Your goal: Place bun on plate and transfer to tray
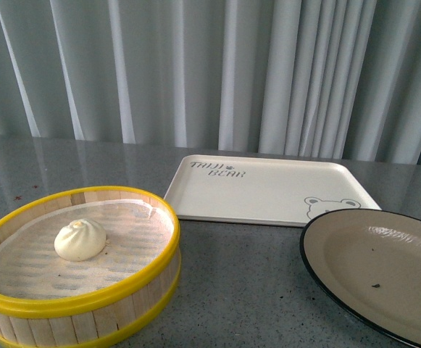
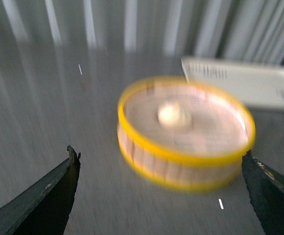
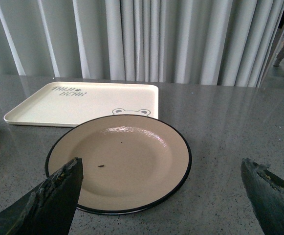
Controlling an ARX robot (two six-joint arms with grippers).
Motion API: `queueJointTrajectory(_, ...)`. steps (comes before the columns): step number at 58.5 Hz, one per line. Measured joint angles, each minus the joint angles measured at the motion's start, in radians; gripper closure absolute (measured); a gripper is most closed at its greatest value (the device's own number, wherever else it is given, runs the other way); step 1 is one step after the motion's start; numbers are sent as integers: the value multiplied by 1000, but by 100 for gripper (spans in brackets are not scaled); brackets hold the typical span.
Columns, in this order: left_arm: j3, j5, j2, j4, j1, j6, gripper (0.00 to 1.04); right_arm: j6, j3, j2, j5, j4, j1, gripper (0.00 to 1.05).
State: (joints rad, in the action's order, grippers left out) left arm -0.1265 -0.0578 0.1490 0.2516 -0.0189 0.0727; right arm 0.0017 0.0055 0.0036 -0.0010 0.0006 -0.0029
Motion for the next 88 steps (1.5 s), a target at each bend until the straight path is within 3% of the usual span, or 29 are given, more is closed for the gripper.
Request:
queueJointTrajectory(6,-71,-20,181,27,-33,21,7,0,0,0,0,0,0,8)
queueJointTrajectory(16,-206,-23,452,-233,-59,8,7,0,0,0,0,0,0,8)
queueJointTrajectory(23,-322,-12,680,-388,-29,-23,7,0,0,0,0,0,0,8)
queueJointTrajectory(33,-497,39,971,-473,48,-77,7,0,0,0,0,0,0,8)
queueJointTrajectory(49,-731,102,1269,-433,177,-133,7,0,0,0,0,0,0,8)
queueJointTrajectory(63,-777,145,1414,-422,259,-170,7,0,0,0,0,0,0,8)
queueJointTrajectory(88,-770,171,1489,-462,244,-181,7,0,0,0,0,0,0,8)
